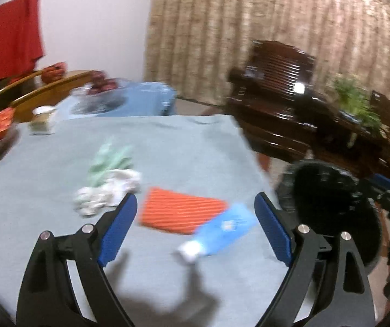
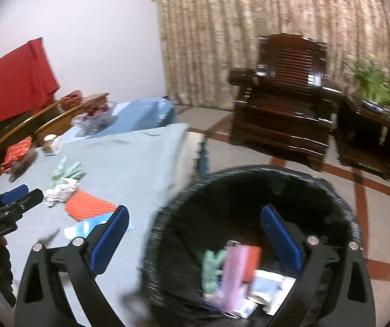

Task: Collect trash
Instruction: 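Move both open tools back over the table toward the blue tube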

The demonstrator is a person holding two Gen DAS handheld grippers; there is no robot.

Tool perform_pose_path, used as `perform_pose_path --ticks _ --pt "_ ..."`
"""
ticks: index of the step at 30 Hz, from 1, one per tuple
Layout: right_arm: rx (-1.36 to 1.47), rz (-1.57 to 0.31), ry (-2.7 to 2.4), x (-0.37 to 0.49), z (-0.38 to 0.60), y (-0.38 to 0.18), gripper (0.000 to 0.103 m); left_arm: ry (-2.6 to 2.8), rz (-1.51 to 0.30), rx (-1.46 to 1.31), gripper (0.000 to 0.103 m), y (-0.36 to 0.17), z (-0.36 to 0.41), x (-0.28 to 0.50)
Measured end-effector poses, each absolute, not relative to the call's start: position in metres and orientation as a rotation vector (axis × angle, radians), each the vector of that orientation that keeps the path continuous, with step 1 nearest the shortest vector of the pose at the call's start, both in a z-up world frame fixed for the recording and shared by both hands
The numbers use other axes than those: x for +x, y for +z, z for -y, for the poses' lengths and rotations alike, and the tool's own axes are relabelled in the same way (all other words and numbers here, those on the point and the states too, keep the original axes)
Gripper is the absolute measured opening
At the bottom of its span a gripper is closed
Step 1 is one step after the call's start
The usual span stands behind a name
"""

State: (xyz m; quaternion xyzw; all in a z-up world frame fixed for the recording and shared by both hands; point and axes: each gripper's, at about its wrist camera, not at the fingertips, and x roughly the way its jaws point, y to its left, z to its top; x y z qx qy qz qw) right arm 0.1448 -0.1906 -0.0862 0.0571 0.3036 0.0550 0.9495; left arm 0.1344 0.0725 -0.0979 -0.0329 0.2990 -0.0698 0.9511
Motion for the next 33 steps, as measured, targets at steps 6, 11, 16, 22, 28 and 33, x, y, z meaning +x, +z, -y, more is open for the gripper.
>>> perform_pose_path --ticks 6,11,16,22,28,33 --pt "0.102 -0.62 0.228 0.168 0.133 -0.092 0.096 -0.002 -0.628 -0.083 0.086 -0.109 -0.134 0.137" --pt "0.085 -0.643 0.282 0.185 0.094 -0.105 0.096 0.053 -0.648 -0.097 0.086 -0.123 -0.161 0.135" --pt "0.07 -0.686 0.312 0.186 0.067 -0.121 0.096 0.078 -0.674 -0.097 0.086 -0.141 -0.174 0.136" --pt "0.007 -0.727 0.337 0.185 0.03 -0.141 0.096 0.091 -0.698 -0.105 0.086 -0.155 -0.18 0.136" --pt "-0.023 -0.767 0.301 0.201 0.009 -0.16 0.096 0.098 -0.708 -0.106 0.086 -0.16 -0.186 0.136" --pt "-0.057 -0.791 0.268 0.207 -0.002 -0.174 0.096 0.105 -0.727 -0.113 0.086 -0.167 -0.19 0.138"
